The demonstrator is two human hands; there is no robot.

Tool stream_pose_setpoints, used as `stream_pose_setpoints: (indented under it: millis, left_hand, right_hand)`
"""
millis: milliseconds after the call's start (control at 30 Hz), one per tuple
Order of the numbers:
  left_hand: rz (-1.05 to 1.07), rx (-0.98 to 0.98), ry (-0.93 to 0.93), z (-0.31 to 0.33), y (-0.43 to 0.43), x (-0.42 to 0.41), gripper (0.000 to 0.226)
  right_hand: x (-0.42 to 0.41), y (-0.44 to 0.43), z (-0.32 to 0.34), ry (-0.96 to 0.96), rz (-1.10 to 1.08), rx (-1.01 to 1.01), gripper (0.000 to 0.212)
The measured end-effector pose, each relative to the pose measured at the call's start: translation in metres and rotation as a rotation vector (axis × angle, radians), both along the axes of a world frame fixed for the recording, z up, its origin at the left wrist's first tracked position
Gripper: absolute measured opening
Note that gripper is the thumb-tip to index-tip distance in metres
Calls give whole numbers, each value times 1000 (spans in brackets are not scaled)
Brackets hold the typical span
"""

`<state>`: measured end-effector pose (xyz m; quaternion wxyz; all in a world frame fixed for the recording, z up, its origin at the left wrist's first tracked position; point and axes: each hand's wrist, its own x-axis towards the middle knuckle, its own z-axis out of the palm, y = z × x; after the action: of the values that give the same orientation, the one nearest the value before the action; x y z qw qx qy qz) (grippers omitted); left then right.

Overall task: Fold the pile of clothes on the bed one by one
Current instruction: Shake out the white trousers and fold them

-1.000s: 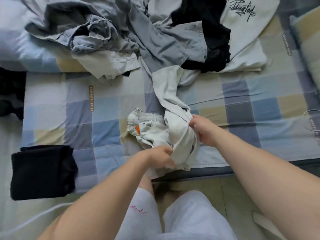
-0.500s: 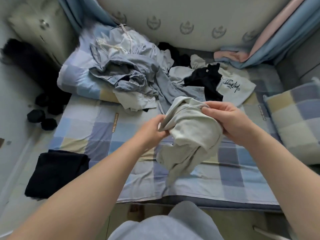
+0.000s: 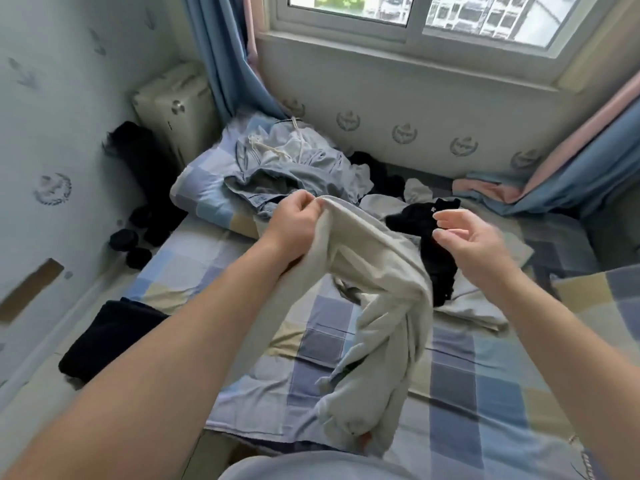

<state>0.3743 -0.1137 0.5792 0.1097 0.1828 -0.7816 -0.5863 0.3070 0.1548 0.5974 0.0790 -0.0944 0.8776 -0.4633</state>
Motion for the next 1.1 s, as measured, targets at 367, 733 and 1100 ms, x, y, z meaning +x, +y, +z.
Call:
stream_pose_setpoints:
  millis: [367,733,1100]
  left_hand:
    - [57,621,-117,-9,93,-14,18]
    - [86,751,-242,-27,119,-32,42]
    - [-73,57,-507,-49,101,-17,63]
  right_hand:
    - [60,8,-20,-370,248,-134,40]
    - [13,75,-31,56,316,288,44]
    - [-12,125,-39,-441,-212,-259,36]
